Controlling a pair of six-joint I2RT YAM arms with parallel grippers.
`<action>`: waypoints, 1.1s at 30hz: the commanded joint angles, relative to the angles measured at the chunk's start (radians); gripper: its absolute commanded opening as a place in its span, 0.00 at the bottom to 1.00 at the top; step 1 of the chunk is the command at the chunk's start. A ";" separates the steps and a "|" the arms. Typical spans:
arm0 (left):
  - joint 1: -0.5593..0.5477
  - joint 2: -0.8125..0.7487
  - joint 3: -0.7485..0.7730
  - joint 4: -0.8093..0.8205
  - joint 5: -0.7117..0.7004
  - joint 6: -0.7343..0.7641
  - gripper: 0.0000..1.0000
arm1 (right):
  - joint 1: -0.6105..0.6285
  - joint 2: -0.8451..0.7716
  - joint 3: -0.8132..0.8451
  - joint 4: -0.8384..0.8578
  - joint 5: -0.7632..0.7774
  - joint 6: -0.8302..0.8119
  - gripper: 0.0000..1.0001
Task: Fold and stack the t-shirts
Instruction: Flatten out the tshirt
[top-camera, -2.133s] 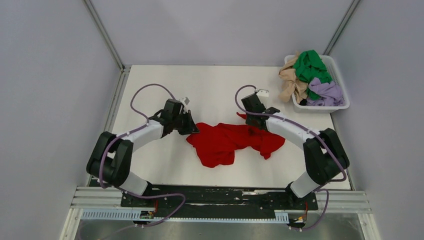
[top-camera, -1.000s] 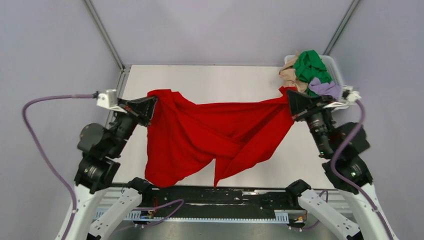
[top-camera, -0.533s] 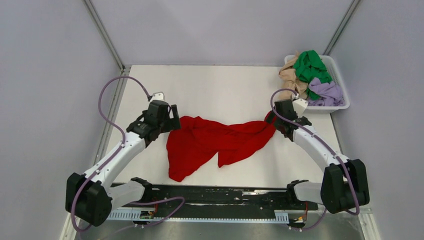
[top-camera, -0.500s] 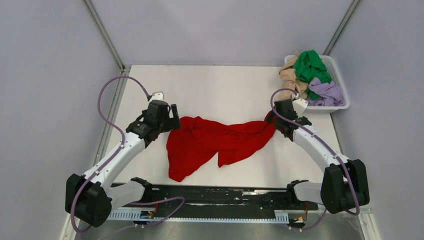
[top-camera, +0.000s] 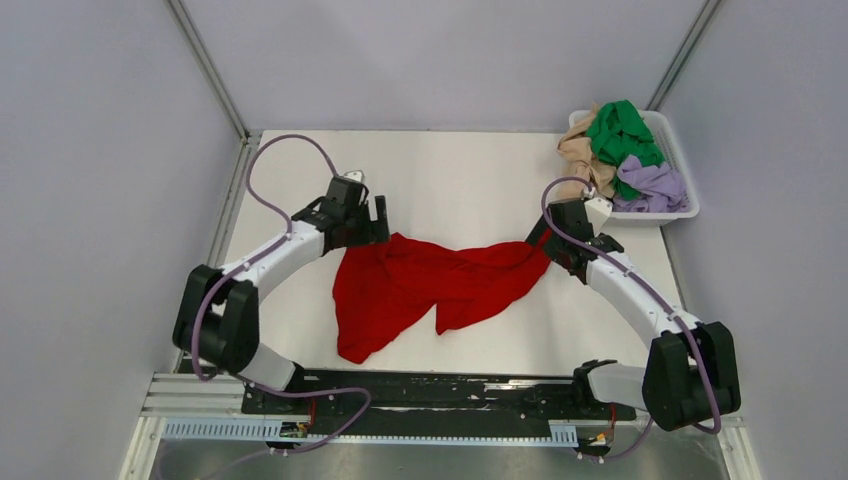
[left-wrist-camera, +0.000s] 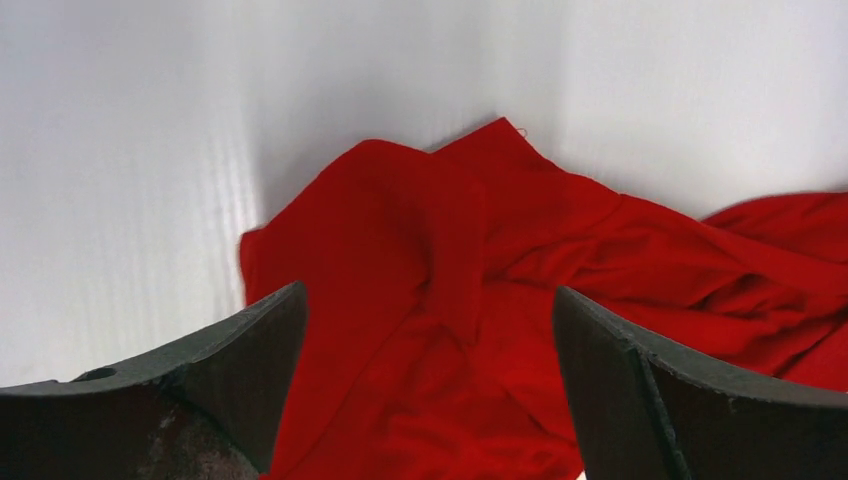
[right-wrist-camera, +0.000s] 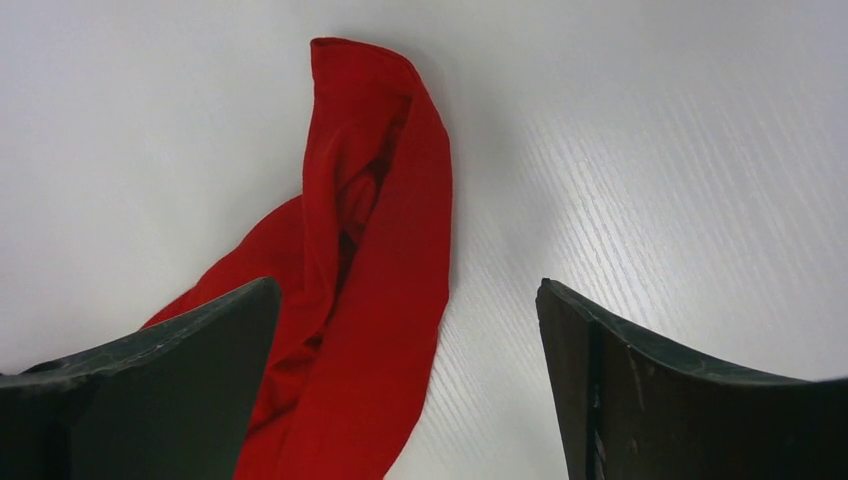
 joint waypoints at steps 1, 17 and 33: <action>0.006 0.129 0.061 0.054 0.151 0.026 0.95 | 0.003 -0.011 -0.020 0.057 -0.041 -0.003 1.00; 0.002 0.334 0.088 0.089 0.222 0.014 0.31 | 0.003 -0.042 -0.076 0.090 -0.183 -0.003 1.00; -0.004 -0.181 -0.081 0.009 0.192 -0.037 0.09 | 0.022 -0.154 -0.143 0.050 -0.353 -0.026 1.00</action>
